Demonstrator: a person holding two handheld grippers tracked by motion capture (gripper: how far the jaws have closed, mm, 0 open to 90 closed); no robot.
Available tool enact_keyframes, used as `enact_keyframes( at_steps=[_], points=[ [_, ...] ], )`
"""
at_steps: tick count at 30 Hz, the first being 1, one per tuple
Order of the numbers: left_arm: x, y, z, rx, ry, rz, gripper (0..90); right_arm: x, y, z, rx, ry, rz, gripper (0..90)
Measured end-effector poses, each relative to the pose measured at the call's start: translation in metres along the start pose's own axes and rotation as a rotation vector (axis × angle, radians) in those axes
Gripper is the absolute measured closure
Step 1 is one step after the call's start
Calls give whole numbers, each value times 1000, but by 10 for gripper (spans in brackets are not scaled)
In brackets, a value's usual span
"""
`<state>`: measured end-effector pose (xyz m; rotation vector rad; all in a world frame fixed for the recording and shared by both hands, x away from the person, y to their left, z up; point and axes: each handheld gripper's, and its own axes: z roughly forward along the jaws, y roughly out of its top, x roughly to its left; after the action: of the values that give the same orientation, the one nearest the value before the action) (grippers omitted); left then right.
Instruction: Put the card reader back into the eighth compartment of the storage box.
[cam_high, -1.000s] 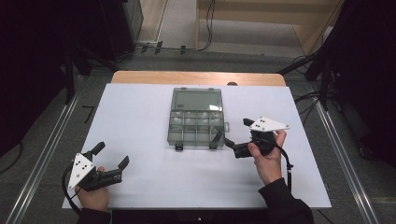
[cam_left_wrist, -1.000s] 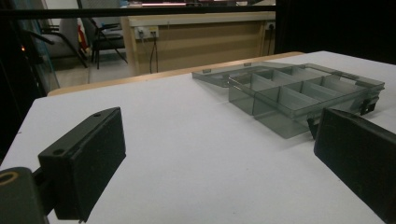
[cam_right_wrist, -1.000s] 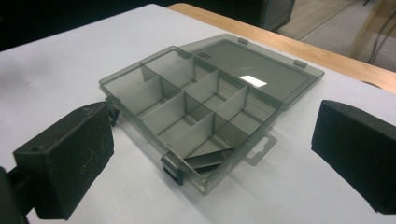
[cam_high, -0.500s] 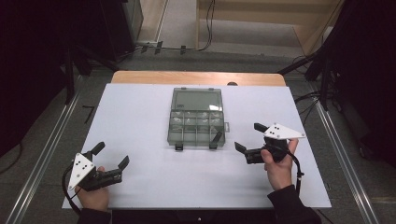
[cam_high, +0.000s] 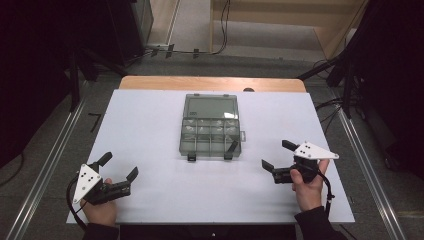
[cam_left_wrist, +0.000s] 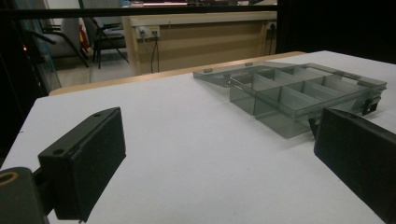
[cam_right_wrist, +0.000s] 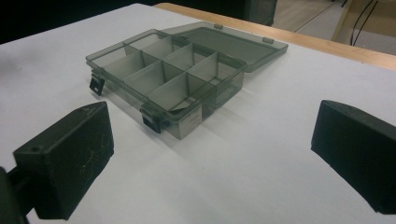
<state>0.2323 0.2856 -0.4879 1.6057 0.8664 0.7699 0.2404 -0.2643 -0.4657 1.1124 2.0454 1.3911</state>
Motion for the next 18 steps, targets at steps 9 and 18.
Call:
enact_keyframes(
  at_steps=[9, 18],
  points=[
    [0, 0, 0, -1, -1, 1, 23, -13, -18, -14, -26, -8, 27, 0],
    [1, 0, 0, -2, -1, -1, 23, -23, -35, -29, -45, -23, 42, 0]
  ],
)
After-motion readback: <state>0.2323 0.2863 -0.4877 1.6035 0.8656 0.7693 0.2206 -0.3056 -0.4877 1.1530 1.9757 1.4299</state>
